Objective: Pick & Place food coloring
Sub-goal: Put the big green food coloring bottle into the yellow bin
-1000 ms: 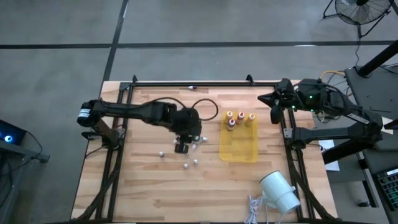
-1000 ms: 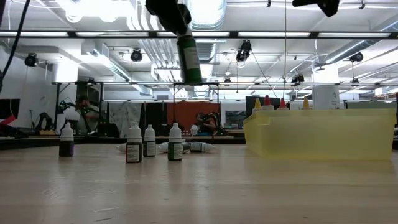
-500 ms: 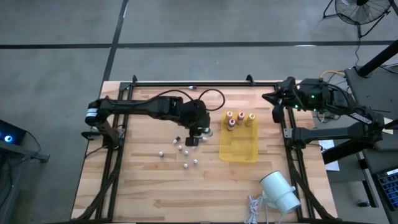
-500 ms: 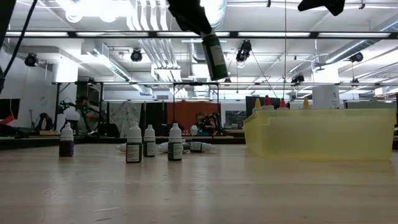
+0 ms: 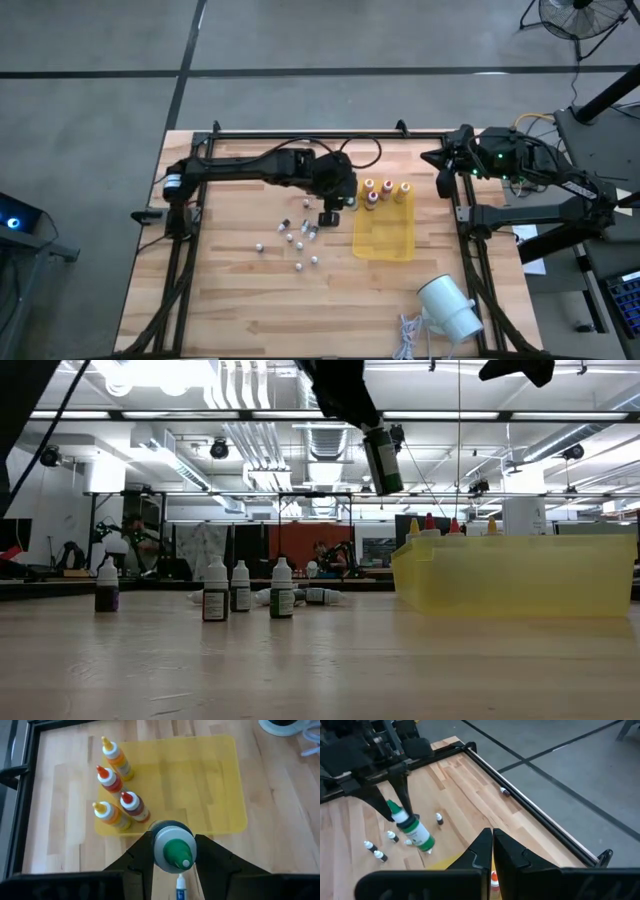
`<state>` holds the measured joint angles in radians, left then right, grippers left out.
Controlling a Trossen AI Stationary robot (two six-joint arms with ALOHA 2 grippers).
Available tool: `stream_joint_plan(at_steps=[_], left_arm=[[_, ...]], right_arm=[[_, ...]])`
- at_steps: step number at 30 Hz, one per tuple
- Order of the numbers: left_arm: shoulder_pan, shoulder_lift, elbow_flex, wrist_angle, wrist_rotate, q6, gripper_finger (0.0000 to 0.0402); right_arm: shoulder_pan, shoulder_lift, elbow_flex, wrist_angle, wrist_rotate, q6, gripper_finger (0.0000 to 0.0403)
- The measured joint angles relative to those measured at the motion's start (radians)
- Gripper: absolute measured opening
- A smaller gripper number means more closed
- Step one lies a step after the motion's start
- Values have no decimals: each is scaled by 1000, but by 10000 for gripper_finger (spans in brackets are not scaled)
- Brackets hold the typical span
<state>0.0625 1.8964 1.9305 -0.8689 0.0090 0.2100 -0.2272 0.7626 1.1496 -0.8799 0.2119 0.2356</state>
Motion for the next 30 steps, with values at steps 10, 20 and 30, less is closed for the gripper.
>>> stream_joint_plan(at_steps=[10, 20, 30], left_arm=[[15, 130, 154, -32, 8, 19, 92], [15, 151, 140, -32, 19, 24, 92], [16, 151, 145, 33, 49, -20, 92]], right_arm=[[0, 1, -4, -1, -1, 0, 9], [0, 0, -28, -2, -1, 0, 9], [0, -1, -43, -1, -1, 0, 9]])
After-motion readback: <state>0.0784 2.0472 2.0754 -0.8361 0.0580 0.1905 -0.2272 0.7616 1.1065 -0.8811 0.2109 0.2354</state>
